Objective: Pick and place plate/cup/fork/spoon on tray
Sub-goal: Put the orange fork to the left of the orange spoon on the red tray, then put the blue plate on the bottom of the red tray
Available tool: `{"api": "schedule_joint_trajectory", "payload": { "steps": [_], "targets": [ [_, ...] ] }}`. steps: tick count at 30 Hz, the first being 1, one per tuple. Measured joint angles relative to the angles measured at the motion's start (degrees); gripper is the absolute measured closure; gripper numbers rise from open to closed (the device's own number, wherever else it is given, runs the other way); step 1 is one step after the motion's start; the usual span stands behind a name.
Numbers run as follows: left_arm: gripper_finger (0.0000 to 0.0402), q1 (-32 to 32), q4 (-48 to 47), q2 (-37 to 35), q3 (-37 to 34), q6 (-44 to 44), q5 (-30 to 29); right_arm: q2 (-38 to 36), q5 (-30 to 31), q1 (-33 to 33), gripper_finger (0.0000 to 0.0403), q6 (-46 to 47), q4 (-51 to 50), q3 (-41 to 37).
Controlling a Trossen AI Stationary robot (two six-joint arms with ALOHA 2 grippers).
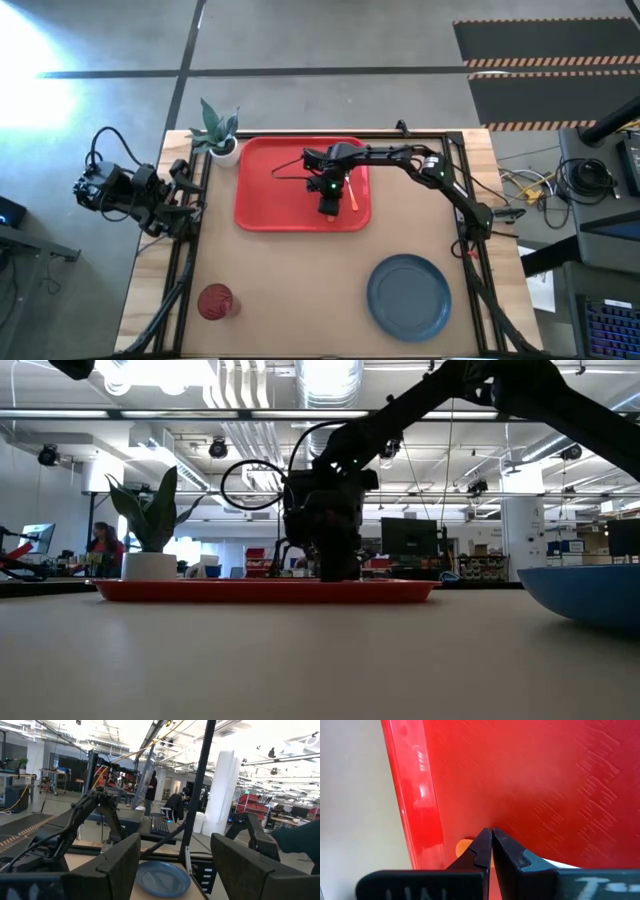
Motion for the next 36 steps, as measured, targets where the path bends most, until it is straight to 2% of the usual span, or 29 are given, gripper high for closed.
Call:
{"api": "schedule_joint_trajectory", "payload": {
  "steps": [5,11,20,23,31,36],
  "targets": [
    [0.0176,0.01,0.00,0.00,0.00,0.00,0.00,-0.55,2.58,0.00,0.0394,-1.30,-2.58,-0.02],
    [0.0176,0.01,-0.09,0.00,0.00,0.01,0.00,-3.10,2.88,0.24,0.0394,-1.79,-1.44,0.32],
    [0.0176,0.02,-0.02,0.00,0.00,0.00,0.00,-11.55,5.22,4.75,0.0394,2.50,-0.35,7.40],
    [0.0176,0.01,0.09,0.00,0.00,0.00,0.00,-16.16,10.64,8.23,0.0394,4.72,-0.45,9.33],
    [0.0176,0.01,0.20,0.00,0.17,-0.01,0.00,-29.33,31.27,19.78,0.0394,16.94,-1.39,9.68],
    [0.0176,0.02,0.20,0.00,0.21,-0.08,-0.01,-34.12,39.70,26.66,0.0394,26.11,-2.20,9.68]
  ]
}}
